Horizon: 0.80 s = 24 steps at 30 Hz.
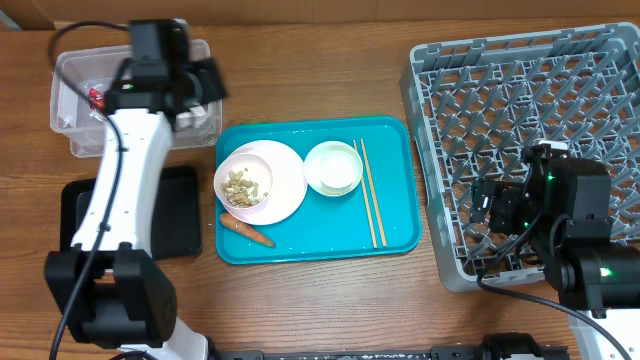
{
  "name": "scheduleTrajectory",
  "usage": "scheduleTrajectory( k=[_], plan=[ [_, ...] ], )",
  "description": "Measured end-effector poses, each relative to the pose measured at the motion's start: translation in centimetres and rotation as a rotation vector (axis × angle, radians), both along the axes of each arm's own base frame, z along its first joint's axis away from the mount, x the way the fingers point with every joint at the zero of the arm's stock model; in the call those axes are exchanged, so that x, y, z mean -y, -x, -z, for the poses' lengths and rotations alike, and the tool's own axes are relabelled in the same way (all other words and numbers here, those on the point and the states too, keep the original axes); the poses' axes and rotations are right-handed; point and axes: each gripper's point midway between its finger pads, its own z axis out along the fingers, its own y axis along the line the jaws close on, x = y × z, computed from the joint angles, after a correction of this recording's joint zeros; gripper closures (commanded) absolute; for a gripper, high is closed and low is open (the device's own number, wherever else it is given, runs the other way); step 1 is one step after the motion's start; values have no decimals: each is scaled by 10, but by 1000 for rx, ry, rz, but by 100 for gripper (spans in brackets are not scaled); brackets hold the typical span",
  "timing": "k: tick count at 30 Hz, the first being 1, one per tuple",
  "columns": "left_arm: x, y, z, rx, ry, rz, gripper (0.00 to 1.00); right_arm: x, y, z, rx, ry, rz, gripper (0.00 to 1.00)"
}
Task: Sort waste into correct bins and load items into the dishwasher
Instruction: 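Grasp the white cup on the teal tray with the left gripper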
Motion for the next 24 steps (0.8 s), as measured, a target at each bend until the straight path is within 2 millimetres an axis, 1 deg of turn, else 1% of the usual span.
scheduleTrajectory(
  k=[2, 4, 5, 6, 7, 9, 11, 15, 16, 18, 19, 21, 22, 24],
  plan=[
    [40, 20, 8, -76, 36, 101, 35, 0, 0, 0, 0, 0, 0, 0],
    [72, 44, 18, -164, 54, 184, 39, 0, 0, 0, 0, 0, 0, 0],
    [86, 55, 22, -198, 59, 222, 39, 0, 0, 0, 0, 0, 0, 0],
    [99, 64, 24, -223, 63, 256, 39, 0, 0, 0, 0, 1, 0, 0],
    [111, 73, 26, -246, 66, 288, 43, 0, 0, 0, 0, 0, 0, 0],
    [129, 87, 29, -281, 60, 336, 46, 0, 0, 0, 1, 0, 0, 0],
    [144, 97, 34, -302, 42, 376, 46, 0, 0, 0, 0, -1, 0, 0],
    [168, 108, 53, -342, -11, 432, 49, 0, 0, 0, 0, 0, 0, 0],
    [174, 111, 62, -363, -28, 444, 52, 0, 0, 0, 0, 0, 0, 0],
    [179, 113, 77, -396, -54, 455, 63, 0, 0, 0, 0, 0, 0, 0],
    [181, 115, 86, -415, -68, 460, 67, 0, 0, 0, 0, 0, 0, 0],
    [181, 116, 103, -455, -95, 462, 70, 0, 0, 0, 0, 0, 0, 0],
    [181, 116, 110, -470, -104, 461, 74, 0, 0, 0, 0, 0, 0, 0],
    [179, 117, 122, -495, -118, 457, 92, 0, 0, 0, 0, 0, 0, 0]
  ],
)
